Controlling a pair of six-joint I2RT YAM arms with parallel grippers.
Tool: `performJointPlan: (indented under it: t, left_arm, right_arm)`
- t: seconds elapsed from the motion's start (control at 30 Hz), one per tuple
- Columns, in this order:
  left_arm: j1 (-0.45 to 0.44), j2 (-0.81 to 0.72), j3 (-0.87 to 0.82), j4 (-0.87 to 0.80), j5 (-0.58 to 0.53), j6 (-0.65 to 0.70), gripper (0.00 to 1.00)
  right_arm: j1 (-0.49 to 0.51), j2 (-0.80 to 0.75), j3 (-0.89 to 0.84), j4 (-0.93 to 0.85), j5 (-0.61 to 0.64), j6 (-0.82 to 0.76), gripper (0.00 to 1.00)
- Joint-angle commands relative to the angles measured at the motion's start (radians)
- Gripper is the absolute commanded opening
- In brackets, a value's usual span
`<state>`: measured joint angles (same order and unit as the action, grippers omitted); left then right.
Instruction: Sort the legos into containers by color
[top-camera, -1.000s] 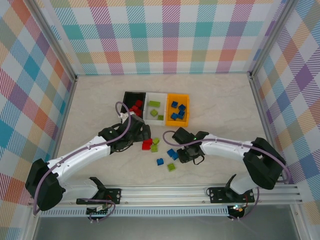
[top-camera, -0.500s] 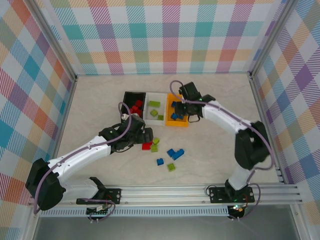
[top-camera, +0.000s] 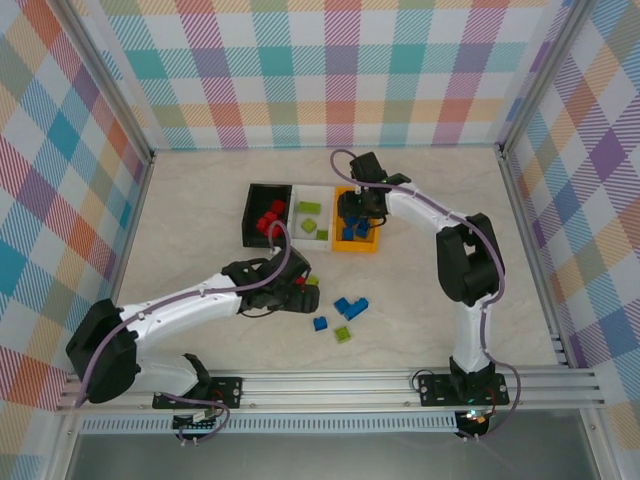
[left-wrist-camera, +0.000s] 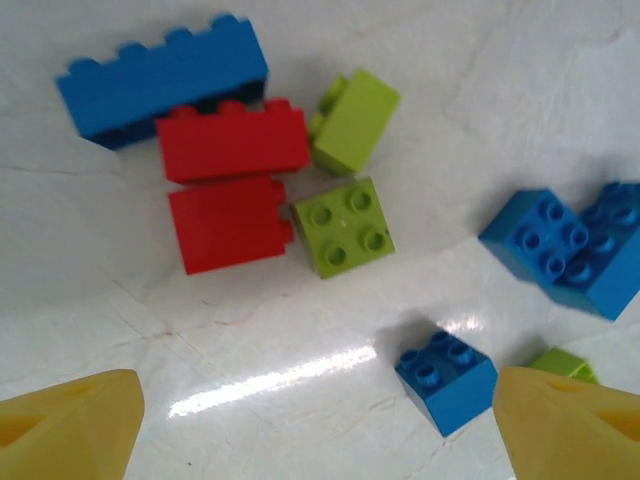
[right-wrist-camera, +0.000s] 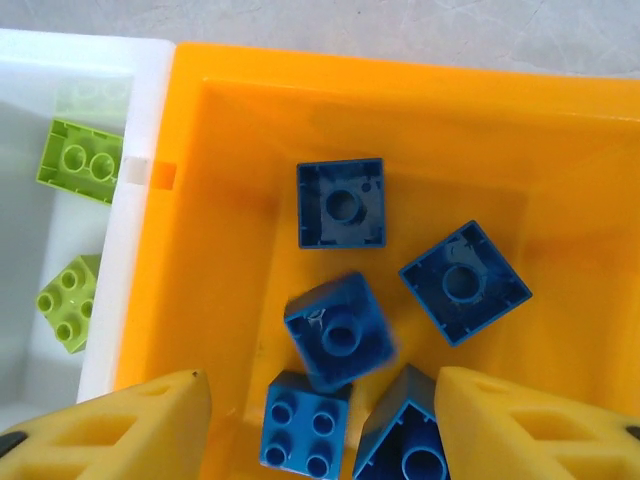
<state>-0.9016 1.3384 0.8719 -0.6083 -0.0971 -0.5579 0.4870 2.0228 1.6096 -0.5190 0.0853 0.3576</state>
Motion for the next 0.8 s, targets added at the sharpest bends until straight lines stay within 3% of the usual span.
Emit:
performJointPlan:
  t: [0.0,0.27,0.5,0.77]
  left_arm:
    - [-0.063,0.07,0.022,-0.041,0.024,0.043,0.87]
    - [-0.168,0.243,0.129,-0.071,0.014,0.091,0.85]
    - [-0.189,0.333,0.191,-0.067,0.003,0.119,0.84]
    - [-0.192,0.414,0.198,-0.055,0.027,0.139,0.66]
  right_arm:
    - [-0.002,-0.08,-0.034,-0.007,-0.026,0.009,0.66]
    - [0.01,-0.253,-0.203,0.043,-0.032,0.004,0.66]
    - [0.01,-0.34,-0.308,0.072,-0.03,0.014,0.66]
    - [0.009,-0.366,-0.338,0.073,-0.006,0.006,0.66]
